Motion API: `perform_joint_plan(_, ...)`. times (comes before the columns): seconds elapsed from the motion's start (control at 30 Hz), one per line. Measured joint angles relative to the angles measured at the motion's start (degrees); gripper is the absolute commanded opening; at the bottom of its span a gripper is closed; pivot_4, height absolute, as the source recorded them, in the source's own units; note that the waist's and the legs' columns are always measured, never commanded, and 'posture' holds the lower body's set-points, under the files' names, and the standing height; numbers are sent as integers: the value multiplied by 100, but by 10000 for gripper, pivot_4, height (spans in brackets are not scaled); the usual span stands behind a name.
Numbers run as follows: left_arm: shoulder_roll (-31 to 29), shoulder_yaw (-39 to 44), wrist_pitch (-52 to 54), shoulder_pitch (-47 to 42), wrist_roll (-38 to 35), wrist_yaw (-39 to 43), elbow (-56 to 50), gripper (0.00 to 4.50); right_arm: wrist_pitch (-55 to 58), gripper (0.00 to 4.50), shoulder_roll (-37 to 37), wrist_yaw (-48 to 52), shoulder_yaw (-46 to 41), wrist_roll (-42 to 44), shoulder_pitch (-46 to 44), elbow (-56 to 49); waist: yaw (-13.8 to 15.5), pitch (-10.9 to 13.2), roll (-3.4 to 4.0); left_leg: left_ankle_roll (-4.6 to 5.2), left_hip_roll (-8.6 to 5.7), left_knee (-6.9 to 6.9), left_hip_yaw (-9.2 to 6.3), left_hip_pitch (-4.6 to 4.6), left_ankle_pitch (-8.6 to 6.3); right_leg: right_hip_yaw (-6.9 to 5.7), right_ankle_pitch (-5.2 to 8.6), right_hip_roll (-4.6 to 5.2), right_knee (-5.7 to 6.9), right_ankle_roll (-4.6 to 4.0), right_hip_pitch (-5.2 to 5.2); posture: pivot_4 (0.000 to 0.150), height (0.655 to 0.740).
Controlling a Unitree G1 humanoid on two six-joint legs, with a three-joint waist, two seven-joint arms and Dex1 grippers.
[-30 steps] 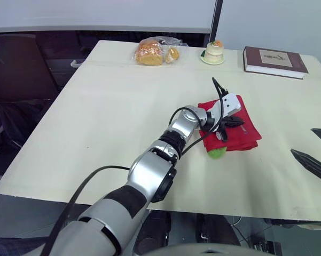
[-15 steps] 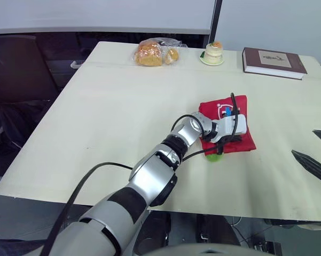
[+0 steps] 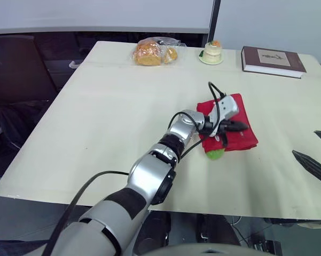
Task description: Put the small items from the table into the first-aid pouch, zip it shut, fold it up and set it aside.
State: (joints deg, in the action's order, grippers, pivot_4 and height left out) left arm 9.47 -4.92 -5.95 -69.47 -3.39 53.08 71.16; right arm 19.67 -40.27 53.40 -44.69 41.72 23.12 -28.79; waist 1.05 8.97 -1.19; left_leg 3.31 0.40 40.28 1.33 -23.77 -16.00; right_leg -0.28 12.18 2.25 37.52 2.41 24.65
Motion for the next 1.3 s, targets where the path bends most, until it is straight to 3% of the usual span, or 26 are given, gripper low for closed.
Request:
perform_joint_plan(0.13, 44, 744, 299, -658, -360, -1276, 291, 329, -1, 45000, 0, -11, 1, -1, 0, -4, -4, 0, 0, 3, -1, 0, 1, 0, -2, 0, 9, 0, 0, 16, 0, 1500, 7289)
perform_joint_plan(0.23, 47, 884, 504, -684, -333, -1731, 503, 329, -2, 45000, 3, -21, 1, -2, -1, -5, -8, 0, 0, 3, -2, -1, 1, 3, -2, 0, 9, 0, 2, 14, 0, 1500, 7289)
perform_joint_plan(0.43, 52, 207, 880, -631, 611, -2035, 633, 329, -3, 45000, 10, -50, 2, -1, -4, -27, -7, -1, 1, 3, -5, -1, 1, 4, -2, 1, 5, 0, 3, 7, -2, 1500, 7289)
perform_joint_plan(0.7, 37, 358, 1144, -608, 809, -2814, 537, 329, -4, 45000, 109, -84, 2, -1, 81, -141, -26, -5, 5, 2, 0, -1, 3, 11, -2, 3, 4, -1, 9, 6, -3, 1500, 7289)
perform_joint_plan(0.9, -63, 229, 550, -617, 1201, -3205, 641, 329, -25, 45000, 116, -155, 271, -275, 30, -90, -14, -4, 4, 2, -2, -1, 3, 6, -2, 3, 2, 0, 8, 3, -1, 1500, 7289)
perform_joint_plan(1.03, -267, 534, 224, -731, 978, -2712, 678, 329, -35, 45000, 115, -220, 465, -369, -180, 141, -24, 2, 5, 2, -2, -1, 7, 2, -2, 5, 1, 0, 8, 1, 7, 1500, 7289)
perform_joint_plan(1.17, -910, 884, -133, -866, 472, -801, 338, 329, 44, 45000, -16, -333, 704, -375, -618, 522, -25, 4, 13, 2, -2, -4, 7, 3, -2, 4, 1, -1, 11, -1, 8, 1500, 7289)
perform_joint_plan(1.27, -1385, 881, -83, -595, 298, 364, -23, 7643, 251, 45000, -129, -426, 947, -371, -1000, 784, -74, 4, 17, 2, 0, -4, 16, 8, -2, 12, 1, -3, 16, -2, 8, 1500, 7289)
perform_joint_plan(1.3, -1720, 857, 23, -345, 201, 947, -339, 12427, 394, 45000, -230, -457, 1141, -372, -1264, 981, -120, 4, 19, 2, 2, -4, 16, 11, -1, 13, 1, -3, 17, -3, 8, 1500, 7289)
